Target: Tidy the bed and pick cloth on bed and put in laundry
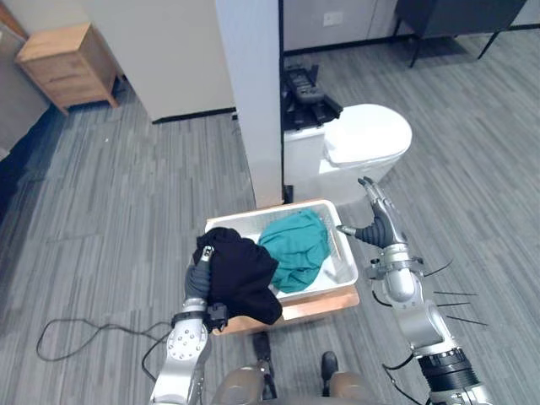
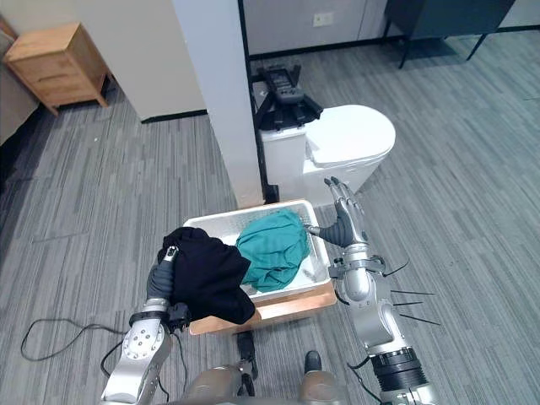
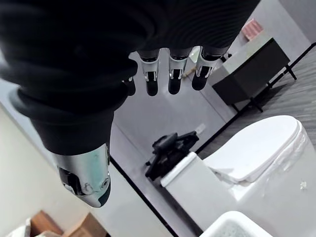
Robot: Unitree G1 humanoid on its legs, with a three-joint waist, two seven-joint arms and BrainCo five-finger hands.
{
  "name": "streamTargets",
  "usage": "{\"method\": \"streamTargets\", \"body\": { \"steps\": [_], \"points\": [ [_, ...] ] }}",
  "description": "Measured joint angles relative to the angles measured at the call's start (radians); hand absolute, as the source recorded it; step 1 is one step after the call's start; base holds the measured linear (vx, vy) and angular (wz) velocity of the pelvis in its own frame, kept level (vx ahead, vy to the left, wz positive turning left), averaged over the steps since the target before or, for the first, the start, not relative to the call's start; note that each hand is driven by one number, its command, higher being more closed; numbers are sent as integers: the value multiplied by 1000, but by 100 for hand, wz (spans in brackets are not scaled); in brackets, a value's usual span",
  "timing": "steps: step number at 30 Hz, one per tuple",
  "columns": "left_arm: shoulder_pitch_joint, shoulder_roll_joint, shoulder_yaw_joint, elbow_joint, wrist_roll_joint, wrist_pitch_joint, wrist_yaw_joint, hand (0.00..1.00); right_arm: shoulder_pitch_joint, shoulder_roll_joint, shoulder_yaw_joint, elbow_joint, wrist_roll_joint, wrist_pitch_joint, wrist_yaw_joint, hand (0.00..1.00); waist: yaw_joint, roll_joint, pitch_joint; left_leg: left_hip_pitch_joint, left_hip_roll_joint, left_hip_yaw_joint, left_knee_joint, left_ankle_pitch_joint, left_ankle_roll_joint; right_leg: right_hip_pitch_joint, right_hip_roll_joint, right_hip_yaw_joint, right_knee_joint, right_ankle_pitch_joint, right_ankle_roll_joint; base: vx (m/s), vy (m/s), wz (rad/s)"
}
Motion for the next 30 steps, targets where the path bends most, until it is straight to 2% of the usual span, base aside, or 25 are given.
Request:
{"method": "streamTargets", "body": {
  "steps": [6,8,12,16,20,21,25,30],
  "points": [
    [-81,0,48,7,30,3,79,100,71,37,-26,-6,31,2,1,0,-7,1,-3,-1,11,41,0,-10,-4,-11,5,28,-22,12,-9,-49,21,-22],
    [-128,2,46,30,77,10,113,100,84,42,-33,-6,38,8,1,0,-16,3,-4,-32,12,41,0,-9,-5,-41,6,29,-23,18,-9,-65,33,-4],
    [-200,4,46,145,158,37,141,100,103,65,-33,-6,39,19,1,0,-38,3,-4,-92,12,47,0,-3,-12,-99,6,35,-22,38,-7,-32,29,-5],
    [-270,9,35,262,196,47,177,100,101,66,-23,-5,49,19,-5,0,-37,3,2,-160,13,51,0,4,-21,-170,5,51,-24,77,-13,-14,18,-11],
    [-398,32,10,397,225,70,222,100,66,62,12,-4,75,19,-25,0,-40,-3,72,-212,16,50,0,7,-25,-224,8,55,-26,98,-16,-19,0,-4],
    [-428,35,1,424,240,78,227,0,54,62,17,-4,76,19,-28,0,-41,-4,87,-229,16,51,0,8,-27,-242,8,57,-25,102,-14,-30,-1,-6],
    [-501,35,-4,505,268,89,264,0,15,75,26,25,76,20,-47,0,-46,-17,135,-254,17,53,0,28,-27,-269,8,61,-25,108,-9,2,6,-6],
    [-512,42,-4,525,329,106,301,0,17,85,26,44,78,21,-68,0,-46,-21,139,-245,14,67,3,32,-21,-264,5,71,-26,109,-1,81,9,-6]
  ]
}}
